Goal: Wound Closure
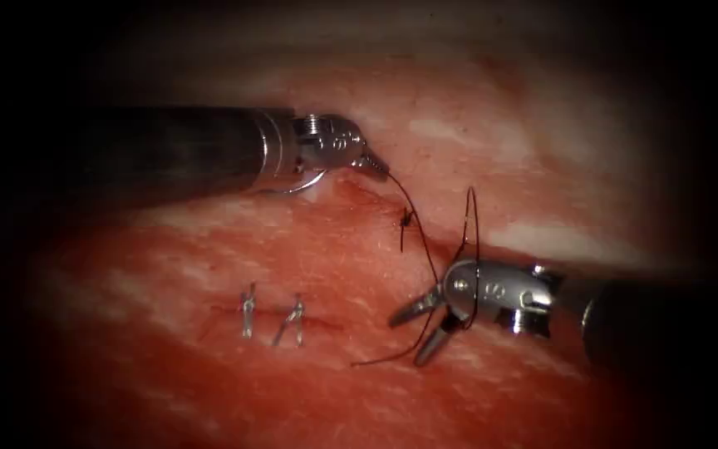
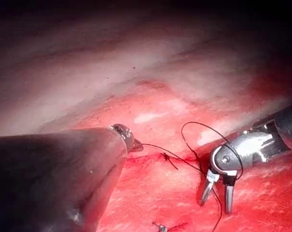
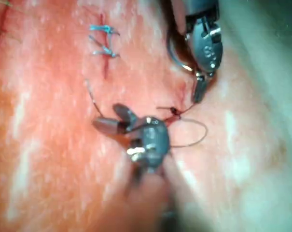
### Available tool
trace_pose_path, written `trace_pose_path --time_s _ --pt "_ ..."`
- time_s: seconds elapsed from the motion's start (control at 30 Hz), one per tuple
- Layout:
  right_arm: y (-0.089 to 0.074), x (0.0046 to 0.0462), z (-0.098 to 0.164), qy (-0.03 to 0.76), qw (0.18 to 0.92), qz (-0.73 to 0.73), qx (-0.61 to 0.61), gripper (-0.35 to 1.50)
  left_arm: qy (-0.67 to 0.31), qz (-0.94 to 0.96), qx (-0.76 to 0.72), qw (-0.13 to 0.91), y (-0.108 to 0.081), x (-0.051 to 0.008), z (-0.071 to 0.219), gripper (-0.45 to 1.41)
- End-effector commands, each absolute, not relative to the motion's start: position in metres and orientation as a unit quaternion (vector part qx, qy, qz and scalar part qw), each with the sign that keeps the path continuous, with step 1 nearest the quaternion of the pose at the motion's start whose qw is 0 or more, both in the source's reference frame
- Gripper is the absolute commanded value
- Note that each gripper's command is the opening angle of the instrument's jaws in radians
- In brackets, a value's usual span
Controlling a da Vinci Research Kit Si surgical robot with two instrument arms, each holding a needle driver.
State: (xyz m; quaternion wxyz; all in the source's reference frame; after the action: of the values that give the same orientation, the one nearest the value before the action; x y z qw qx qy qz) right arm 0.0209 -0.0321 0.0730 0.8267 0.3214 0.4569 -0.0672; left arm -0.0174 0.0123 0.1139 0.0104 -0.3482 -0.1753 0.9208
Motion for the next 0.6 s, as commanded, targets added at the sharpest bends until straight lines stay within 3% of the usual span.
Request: trace_pose_path --time_s 0.03,0.27,0.4,0.43,0.6 --pt "-0.0327 0.0218 0.0739 0.455 0.828 -0.071 0.321 0.69 -0.176 0.921 -0.349 0.01 0.0122 -0.0179 0.1146 -0.45" --pt "-0.0341 0.0222 0.0746 0.447 0.831 -0.077 0.323 0.59 -0.176 0.92 -0.349 0.008 0.0118 -0.0175 0.1146 -0.45" --pt "-0.0344 0.0222 0.0747 0.439 0.833 -0.08 0.327 0.2 -0.175 0.92 -0.35 0.003 0.0116 -0.017 0.1145 -0.45" --pt "-0.0345 0.0221 0.0747 0.428 0.837 -0.086 0.331 -0.35 -0.175 0.92 -0.35 0.001 0.0114 -0.0168 0.1145 -0.45" --pt "-0.0346 0.0221 0.0744 0.426 0.839 -0.063 0.331 -0.35 -0.176 0.92 -0.35 0.001 0.0109 -0.0162 0.1145 -0.45"
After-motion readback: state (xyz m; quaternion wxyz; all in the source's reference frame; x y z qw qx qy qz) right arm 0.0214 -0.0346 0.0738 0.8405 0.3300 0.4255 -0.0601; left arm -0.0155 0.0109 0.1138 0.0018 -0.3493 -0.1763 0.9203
